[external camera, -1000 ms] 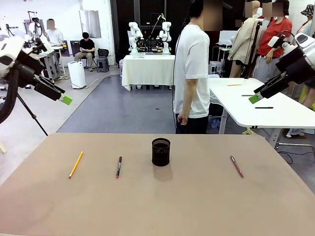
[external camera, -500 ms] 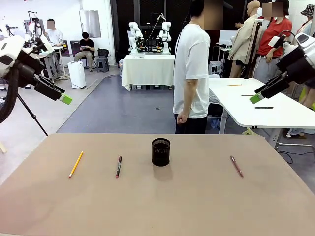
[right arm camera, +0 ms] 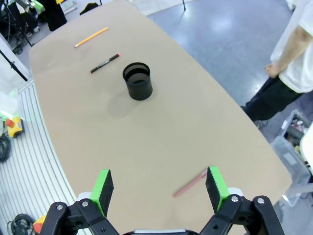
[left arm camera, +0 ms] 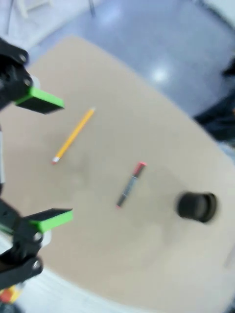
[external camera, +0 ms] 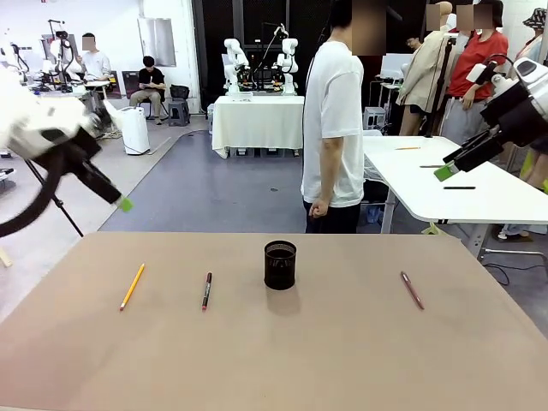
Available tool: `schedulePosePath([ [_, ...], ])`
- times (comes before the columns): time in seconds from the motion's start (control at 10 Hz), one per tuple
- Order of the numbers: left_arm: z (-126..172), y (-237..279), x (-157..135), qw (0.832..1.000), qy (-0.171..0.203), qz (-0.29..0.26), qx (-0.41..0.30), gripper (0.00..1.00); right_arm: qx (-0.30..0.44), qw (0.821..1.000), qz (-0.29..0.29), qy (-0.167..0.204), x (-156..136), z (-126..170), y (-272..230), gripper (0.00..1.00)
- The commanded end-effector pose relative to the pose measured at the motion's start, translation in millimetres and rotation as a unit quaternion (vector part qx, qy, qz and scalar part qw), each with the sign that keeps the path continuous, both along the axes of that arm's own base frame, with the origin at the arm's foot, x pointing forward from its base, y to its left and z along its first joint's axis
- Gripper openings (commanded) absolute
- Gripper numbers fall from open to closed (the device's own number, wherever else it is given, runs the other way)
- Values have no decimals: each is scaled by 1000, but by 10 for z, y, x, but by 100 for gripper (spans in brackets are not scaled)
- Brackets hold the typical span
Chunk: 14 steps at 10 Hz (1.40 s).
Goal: Place the pens into the pen holder.
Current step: Pick up a writing instrument from the table and place it into the Pen holder.
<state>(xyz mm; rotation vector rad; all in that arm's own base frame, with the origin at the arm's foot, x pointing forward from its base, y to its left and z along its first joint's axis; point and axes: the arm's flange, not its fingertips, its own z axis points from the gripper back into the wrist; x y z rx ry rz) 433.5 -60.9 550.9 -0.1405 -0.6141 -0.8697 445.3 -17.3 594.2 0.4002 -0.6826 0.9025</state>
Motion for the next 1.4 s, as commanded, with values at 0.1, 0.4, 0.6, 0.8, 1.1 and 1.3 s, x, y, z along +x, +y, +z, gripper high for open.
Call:
schedulePosePath([
  [0.1, -403, -4, 275, 986, 114, 73, 98, 100, 15, 1000, 5, -5, 16, 11, -2, 100],
  [0.4, -841, 121, 454, 980, 144, 101, 93, 100, 15, 1000, 5, -5, 16, 11, -2, 100],
  [0.6, -953, 143, 390, 977, 136, 106, 125, 100, 15, 1000, 5, -5, 16, 11, -2, 100],
  [0.8, -953, 143, 390, 977, 136, 106, 125, 100, 15, 1000, 5, -5, 16, 11, -2, 100],
  [1.1, -1123, 114, 606, 968, 160, 145, 132, 100, 15, 1000, 5, -5, 16, 11, -2, 100],
  [1.3, -1387, 98, 859, 945, 181, 233, 142, 100, 15, 1000, 5, -5, 16, 11, -2, 100],
])
